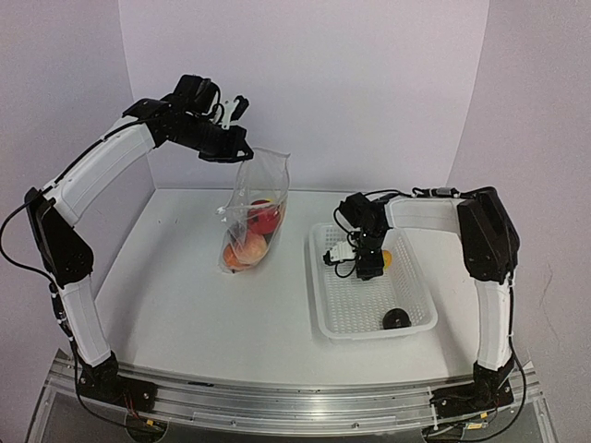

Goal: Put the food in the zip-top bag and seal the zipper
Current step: Pick up the fake fruit from the bin, then place the fake fruit in the zipper food storage bag, then pick up the fake fruit from the bin, then place the fake fruit in the zipper food storage bag, then zip the zipper food storage bag at the center of the board.

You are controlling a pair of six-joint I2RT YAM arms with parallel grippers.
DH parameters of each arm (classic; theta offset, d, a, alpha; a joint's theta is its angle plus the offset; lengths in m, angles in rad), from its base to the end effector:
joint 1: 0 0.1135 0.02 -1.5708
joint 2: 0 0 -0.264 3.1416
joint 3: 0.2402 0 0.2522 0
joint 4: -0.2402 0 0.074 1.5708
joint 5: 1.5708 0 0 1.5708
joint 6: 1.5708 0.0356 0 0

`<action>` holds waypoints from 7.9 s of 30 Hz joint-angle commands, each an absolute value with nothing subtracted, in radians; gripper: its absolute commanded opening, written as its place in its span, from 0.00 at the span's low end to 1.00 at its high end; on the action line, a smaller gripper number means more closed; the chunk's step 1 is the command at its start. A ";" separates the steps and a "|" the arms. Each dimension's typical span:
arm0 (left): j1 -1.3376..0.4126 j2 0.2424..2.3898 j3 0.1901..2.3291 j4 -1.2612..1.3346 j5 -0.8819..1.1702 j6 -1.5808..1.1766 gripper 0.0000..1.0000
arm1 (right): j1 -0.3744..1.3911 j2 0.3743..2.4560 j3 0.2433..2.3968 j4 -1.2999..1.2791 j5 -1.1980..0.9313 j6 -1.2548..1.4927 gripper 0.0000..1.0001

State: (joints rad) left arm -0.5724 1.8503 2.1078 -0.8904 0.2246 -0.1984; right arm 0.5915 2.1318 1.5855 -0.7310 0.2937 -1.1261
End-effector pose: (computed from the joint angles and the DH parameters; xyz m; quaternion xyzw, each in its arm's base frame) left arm 0.3337 -0.2245 0.4234 0.2146 0.8616 -0.2615 0.3786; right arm 0.3645 0.2324 0.1576 -0.7269 0.6556 -0.1778 0.1013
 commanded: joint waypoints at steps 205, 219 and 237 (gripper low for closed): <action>-0.573 1.742 2.117 -0.882 0.571 0.365 0.00 | 0.745 1.737 1.860 -0.638 -0.343 -0.724 0.98; -0.574 1.733 2.099 -0.926 0.605 0.426 0.00 | 0.775 1.864 1.945 -0.523 -0.399 -0.697 0.75; -0.574 1.743 2.105 -0.969 0.653 0.457 0.00 | 0.783 1.883 1.941 -0.499 -0.429 -0.575 0.00</action>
State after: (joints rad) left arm -0.5739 1.7931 2.0785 -0.9933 0.6054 0.4465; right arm 0.7761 1.8816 1.9244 -0.5318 -0.4255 -0.6292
